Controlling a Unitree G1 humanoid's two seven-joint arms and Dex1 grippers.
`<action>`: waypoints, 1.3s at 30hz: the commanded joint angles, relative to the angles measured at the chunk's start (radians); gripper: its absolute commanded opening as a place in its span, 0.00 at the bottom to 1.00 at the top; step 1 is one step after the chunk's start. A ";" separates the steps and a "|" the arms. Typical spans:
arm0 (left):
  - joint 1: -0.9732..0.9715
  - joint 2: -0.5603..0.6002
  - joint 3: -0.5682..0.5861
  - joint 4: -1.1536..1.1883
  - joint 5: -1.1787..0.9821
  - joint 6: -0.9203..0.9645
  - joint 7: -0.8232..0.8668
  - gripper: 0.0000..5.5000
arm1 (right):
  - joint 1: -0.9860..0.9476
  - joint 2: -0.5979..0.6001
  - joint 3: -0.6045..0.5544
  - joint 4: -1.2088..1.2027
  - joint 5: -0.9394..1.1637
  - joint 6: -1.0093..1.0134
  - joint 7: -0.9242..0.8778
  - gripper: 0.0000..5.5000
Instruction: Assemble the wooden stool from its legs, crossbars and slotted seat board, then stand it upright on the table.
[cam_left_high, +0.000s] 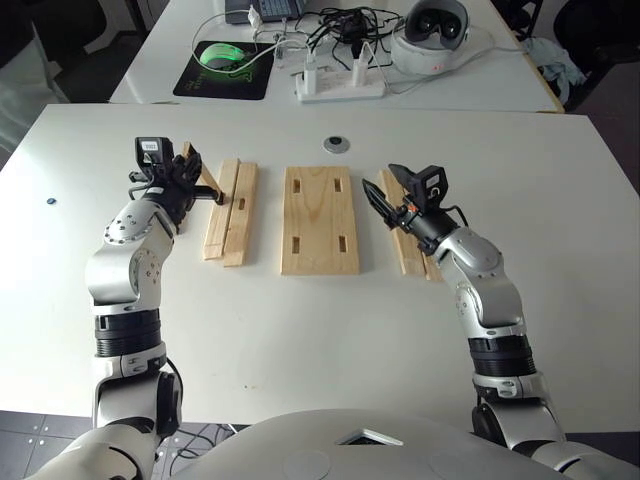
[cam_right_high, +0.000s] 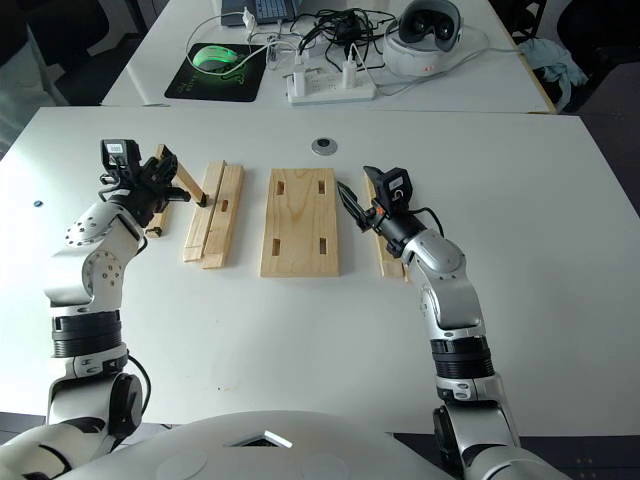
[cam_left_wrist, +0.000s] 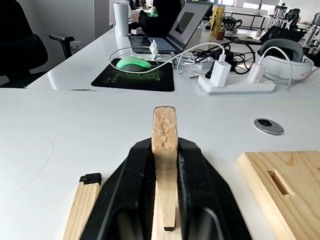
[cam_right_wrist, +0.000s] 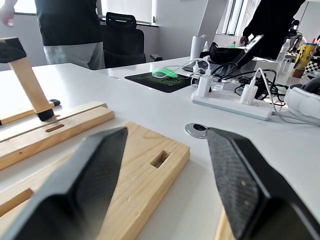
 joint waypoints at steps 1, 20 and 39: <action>-0.033 -0.002 0.006 -0.009 -0.003 0.030 0.008 0.08 | -0.011 0.003 0.005 0.001 -0.002 0.008 0.005 0.53; -0.025 -0.008 0.025 0.029 -0.006 0.046 0.005 0.08 | -0.017 0.003 0.010 -0.006 0.003 0.021 0.010 0.53; 0.059 -0.009 -0.036 0.059 0.037 0.034 -0.016 0.08 | -0.016 0.003 0.012 -0.026 -0.003 0.036 0.004 0.53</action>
